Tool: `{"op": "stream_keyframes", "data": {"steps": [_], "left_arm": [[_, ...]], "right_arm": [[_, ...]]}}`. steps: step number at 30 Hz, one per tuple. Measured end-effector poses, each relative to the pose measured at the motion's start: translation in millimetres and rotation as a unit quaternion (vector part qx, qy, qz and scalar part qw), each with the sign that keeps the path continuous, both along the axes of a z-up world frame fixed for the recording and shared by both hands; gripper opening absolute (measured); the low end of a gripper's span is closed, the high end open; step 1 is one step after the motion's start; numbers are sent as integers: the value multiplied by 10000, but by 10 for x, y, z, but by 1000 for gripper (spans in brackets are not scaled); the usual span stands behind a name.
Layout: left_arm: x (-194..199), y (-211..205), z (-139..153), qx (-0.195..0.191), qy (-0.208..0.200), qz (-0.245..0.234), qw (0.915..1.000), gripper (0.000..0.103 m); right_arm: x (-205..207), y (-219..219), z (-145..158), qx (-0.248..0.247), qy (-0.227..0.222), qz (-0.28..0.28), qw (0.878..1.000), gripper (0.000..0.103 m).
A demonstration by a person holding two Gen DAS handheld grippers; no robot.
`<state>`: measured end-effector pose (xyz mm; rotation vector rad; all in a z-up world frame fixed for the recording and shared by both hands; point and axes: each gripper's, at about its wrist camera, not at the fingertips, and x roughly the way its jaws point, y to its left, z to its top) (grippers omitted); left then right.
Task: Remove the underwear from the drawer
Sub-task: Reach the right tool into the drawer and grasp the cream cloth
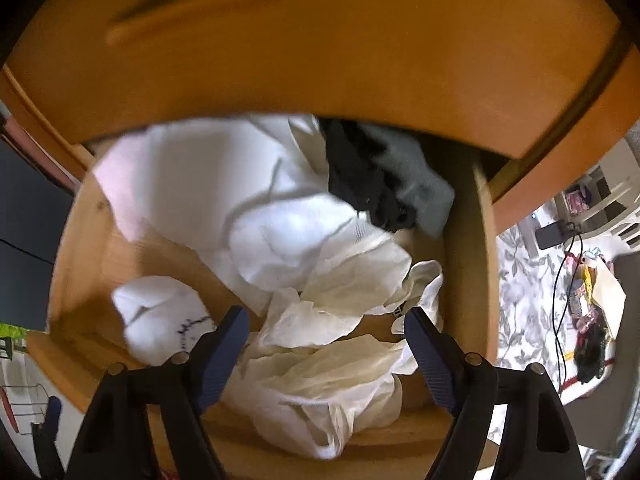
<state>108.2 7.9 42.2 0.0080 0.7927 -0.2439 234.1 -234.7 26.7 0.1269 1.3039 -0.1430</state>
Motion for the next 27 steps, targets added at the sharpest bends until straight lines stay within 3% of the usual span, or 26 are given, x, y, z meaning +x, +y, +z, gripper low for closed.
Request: {"op": "stream_keyframes", "data": {"steps": [4,9,21,27], "left_arm": [[8,5,-7,-43,27,-27,10000,103],[22,20,-18,-103,68,-40,9999,103],[30,27,-29,-125,94,-48,9999,103],[28,27,-28,-130,94,-49,9999,103]], "right_arm": [[51,9,-127,-175,188,-13,9997,77],[62,-59,-249,-193,323,-114,9992,58],[-109,-279,-47,-210,-245,-113,9994,9],[-259,-199,36,-138,-434,24,9990,5]]}}
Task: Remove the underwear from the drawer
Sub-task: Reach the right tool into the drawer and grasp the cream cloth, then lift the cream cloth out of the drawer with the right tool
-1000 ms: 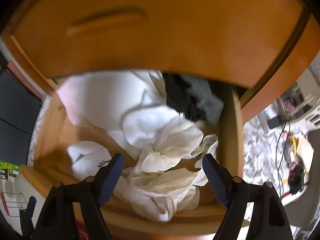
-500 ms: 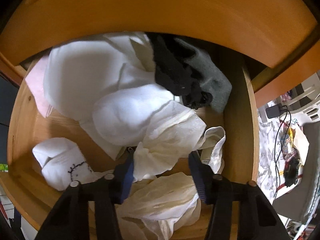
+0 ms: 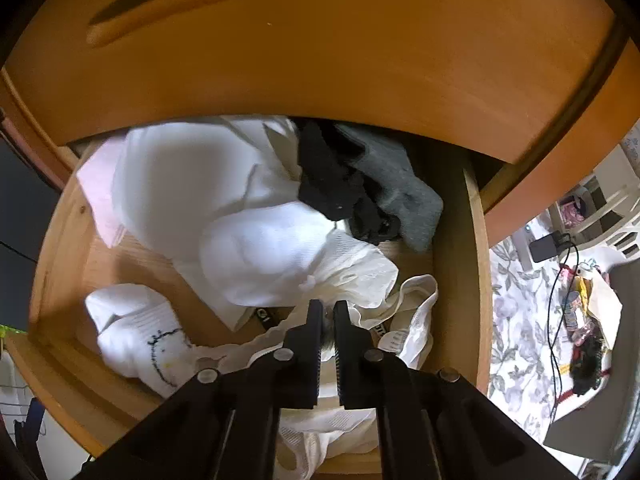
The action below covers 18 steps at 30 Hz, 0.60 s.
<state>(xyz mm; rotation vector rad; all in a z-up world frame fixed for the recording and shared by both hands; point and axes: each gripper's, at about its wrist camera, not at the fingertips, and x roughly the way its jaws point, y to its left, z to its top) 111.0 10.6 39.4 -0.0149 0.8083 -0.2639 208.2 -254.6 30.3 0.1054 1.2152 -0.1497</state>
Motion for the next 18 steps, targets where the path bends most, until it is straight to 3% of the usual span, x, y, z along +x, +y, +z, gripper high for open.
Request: {"op": "stream_keyframes", "data": {"steps": [18], "left_arm": [[-12,-10,-10,-13,26,-6,10000,103]], "right_arm": [[-156,-48,744,-65,-1017,-28,9948,5]]}}
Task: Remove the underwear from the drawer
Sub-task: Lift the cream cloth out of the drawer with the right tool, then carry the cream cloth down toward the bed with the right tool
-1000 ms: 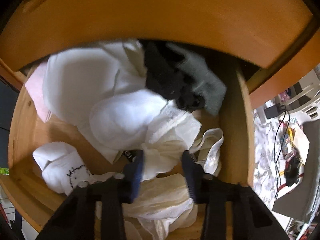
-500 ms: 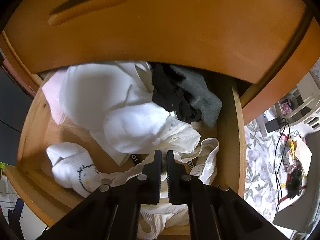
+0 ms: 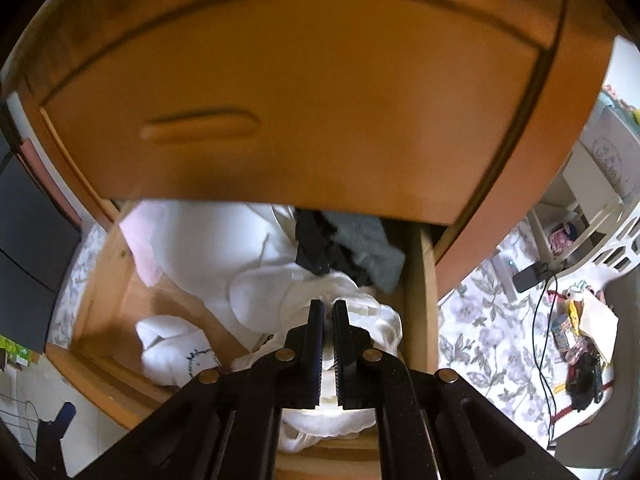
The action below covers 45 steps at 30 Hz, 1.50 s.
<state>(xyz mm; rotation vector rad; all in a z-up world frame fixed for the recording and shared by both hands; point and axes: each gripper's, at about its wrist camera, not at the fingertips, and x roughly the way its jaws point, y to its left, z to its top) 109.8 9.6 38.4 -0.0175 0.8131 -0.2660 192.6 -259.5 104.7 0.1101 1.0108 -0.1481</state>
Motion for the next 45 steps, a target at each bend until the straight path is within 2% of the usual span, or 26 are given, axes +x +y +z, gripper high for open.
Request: {"op": "stream_keyframes", "data": {"steps": [8,14,27,37,41,45], "left_arm": [[-5,2,-5,25,-7,-16,10000,103],[-5,3,-1,26,-8,-17,10000,103],[-13,29,20,59,-11,-33,10000,103],[-16,18,32,98,-15,-38,9999,103],[-22,24,34,110,-19,-37,9999,103],[-21,29,26,124,0,-33,9999,103]], "right_arm": [[-192,39,462,-99,-602,85,9981,5],[-360,66,918,-150,-1098,100,9938,5],[-896,260,1849,-448,-2099,367,9760,5],[-1355,535,2095,-731,-2376,751,9657,4],[-1471,638,2081,-744,-2352,912,9648,4],[-1521,746,1935,-771,-2144,1101,9675,4]]}}
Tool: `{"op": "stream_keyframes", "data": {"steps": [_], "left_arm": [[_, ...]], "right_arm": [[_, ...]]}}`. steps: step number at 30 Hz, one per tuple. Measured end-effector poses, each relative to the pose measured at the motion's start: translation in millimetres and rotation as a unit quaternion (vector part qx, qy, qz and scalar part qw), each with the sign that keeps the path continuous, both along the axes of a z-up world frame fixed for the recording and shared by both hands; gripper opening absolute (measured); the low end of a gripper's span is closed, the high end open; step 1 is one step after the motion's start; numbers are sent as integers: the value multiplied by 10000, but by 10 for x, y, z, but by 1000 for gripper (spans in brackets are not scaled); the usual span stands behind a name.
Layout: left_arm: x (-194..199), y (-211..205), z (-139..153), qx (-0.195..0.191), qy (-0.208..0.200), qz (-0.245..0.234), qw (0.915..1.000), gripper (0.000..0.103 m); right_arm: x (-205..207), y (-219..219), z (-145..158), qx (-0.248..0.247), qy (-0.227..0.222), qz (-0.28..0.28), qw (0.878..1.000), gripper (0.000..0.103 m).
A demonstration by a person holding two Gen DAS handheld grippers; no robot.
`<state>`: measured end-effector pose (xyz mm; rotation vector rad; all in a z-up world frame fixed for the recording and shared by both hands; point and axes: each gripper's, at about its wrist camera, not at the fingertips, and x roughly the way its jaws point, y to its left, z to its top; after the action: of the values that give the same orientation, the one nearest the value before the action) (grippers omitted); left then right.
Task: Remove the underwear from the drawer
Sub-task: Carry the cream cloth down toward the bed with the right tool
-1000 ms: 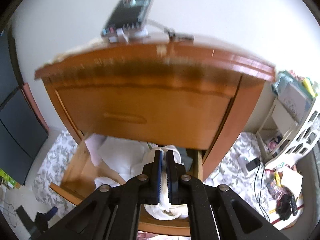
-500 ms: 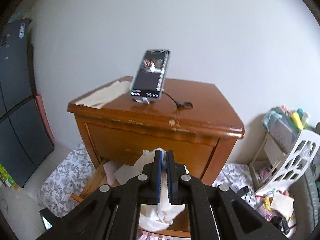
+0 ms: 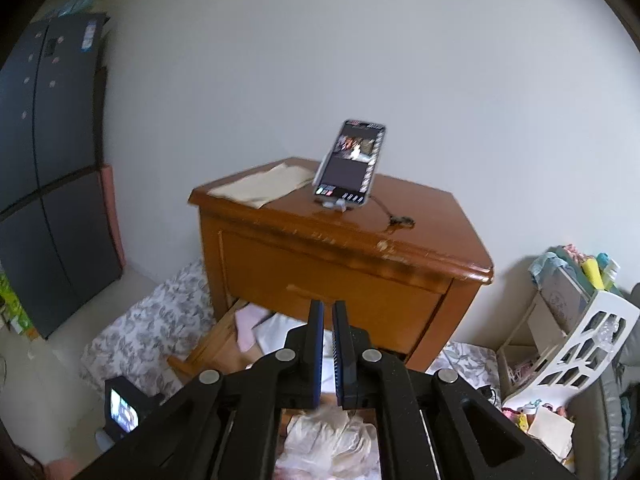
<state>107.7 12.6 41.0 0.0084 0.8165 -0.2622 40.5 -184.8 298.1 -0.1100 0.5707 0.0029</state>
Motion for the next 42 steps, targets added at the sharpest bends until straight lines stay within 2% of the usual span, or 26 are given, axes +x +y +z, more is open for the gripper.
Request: {"op": "stream_keyframes", "data": {"steps": [4,7,11,13,16,18,20,26,29,30,31,32,33,35,39,42], "left_arm": [[4,1,-3,-5,11,1,10000,103],[6,6,-5,-12,17,8,10000,103],[3,9,-4,-13,20,4,10000,103],[3,9,-7,-21,28,8,10000,103],[5,10,-8,-30,43,3,10000,103],[5,12,-9,-31,41,2,10000,103],[6,12,-10,-27,43,3,10000,103],[7,10,-10,-20,39,4,10000,103],[8,12,-10,-25,42,6,10000,103],[7,14,-10,-29,45,5,10000,103],[8,10,-10,-30,46,1,10000,103],[8,8,-11,-32,48,-2,10000,103],[8,8,-11,-31,48,-3,10000,103],[8,9,-11,-33,47,0,10000,103],[7,11,-11,-31,47,0,10000,103],[8,14,-11,-29,46,0,10000,103]], "right_arm": [[37,49,-361,-26,550,52,9985,4],[144,43,-786,-9,1125,58,9936,4],[339,-102,-1405,267,1980,-148,9797,6],[418,-182,-1638,313,2235,-304,9737,6],[478,-278,-1950,494,2656,-438,9618,22],[497,-307,-2117,558,2826,-493,9563,39],[486,-297,-2225,547,2928,-506,9533,49],[521,-241,-2459,378,3068,-534,9495,53],[584,-255,-2520,365,3053,-599,9497,53],[596,-269,-2544,410,3061,-628,9490,49],[597,-280,-2561,435,3071,-650,9485,42],[601,-287,-2569,449,3069,-642,9485,23],[598,-312,-2570,498,3039,-647,9492,14],[591,-350,-2564,562,2998,-688,9499,7],[522,-367,-2424,620,2765,-631,9569,5],[437,-371,-2168,710,2434,-550,9658,5]]}}
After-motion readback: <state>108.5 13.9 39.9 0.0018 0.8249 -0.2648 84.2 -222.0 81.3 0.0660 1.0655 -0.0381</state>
